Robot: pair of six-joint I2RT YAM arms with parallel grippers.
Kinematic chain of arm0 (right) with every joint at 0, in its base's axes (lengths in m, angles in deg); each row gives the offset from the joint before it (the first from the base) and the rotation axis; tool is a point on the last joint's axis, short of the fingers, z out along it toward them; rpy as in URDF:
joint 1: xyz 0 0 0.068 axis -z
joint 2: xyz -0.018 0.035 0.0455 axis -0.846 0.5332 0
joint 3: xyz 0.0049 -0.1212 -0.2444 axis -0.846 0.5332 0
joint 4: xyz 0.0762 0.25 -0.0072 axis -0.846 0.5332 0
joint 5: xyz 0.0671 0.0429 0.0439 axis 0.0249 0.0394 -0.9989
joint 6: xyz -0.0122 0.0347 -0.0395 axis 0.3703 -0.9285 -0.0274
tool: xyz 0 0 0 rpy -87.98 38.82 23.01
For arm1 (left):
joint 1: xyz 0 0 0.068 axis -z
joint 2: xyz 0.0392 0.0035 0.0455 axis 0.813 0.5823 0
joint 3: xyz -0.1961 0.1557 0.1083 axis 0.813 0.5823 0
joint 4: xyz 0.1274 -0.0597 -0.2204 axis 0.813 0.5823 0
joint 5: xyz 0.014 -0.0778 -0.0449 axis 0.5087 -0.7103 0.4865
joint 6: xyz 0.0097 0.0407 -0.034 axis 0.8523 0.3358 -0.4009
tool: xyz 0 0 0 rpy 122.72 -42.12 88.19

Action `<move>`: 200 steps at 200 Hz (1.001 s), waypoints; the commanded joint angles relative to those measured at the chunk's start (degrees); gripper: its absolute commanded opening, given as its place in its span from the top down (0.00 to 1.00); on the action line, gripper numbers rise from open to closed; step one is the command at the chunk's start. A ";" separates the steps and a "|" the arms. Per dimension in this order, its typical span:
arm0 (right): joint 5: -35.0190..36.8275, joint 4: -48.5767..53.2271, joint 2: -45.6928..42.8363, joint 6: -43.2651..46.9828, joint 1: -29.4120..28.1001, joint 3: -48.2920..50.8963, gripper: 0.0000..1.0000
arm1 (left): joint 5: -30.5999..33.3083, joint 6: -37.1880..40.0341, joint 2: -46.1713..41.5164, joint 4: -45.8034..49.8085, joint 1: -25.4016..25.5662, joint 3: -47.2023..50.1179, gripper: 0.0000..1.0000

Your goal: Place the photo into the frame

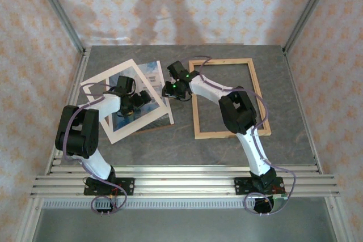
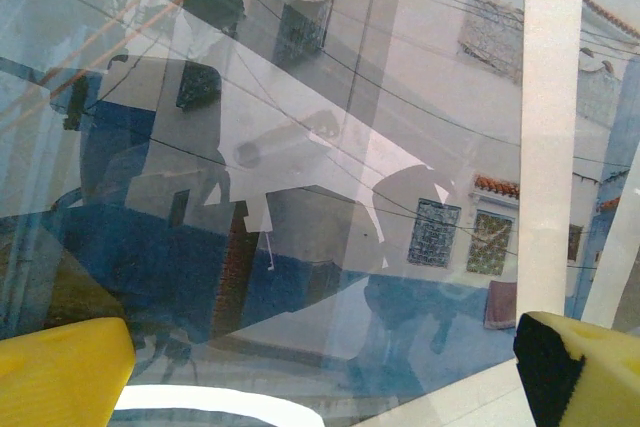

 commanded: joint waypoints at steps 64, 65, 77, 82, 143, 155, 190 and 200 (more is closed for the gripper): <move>0.71 2.41 -2.34 -0.83 -0.70 1.17 0.89 | -0.11 0.38 0.87 2.84 0.15 0.90 0.00; 0.71 2.39 -2.33 -0.78 -0.67 1.17 0.89 | -0.14 0.38 0.92 2.83 0.11 0.88 0.00; 0.55 2.36 -2.56 -0.86 -0.65 1.64 0.88 | -0.17 0.38 0.82 2.82 0.14 0.85 0.00; 0.37 2.31 -2.66 -0.88 -0.64 1.73 0.88 | -0.15 0.37 0.79 2.82 0.10 0.89 0.00; 0.35 1.41 -4.09 -1.04 -0.29 3.58 1.00 | 0.08 0.58 0.49 3.91 0.14 0.21 0.00; 0.44 1.46 -4.84 -1.07 -0.03 3.90 1.00 | 0.02 0.88 0.21 5.28 0.14 -0.90 0.00; 1.06 1.24 -9.44 -0.47 1.74 7.17 1.00 | -0.87 1.69 -2.21 9.90 0.11 -5.94 0.00; 1.05 1.17 -11.38 0.14 2.41 9.06 1.00 | -1.09 1.69 -3.09 10.61 0.15 -7.19 0.00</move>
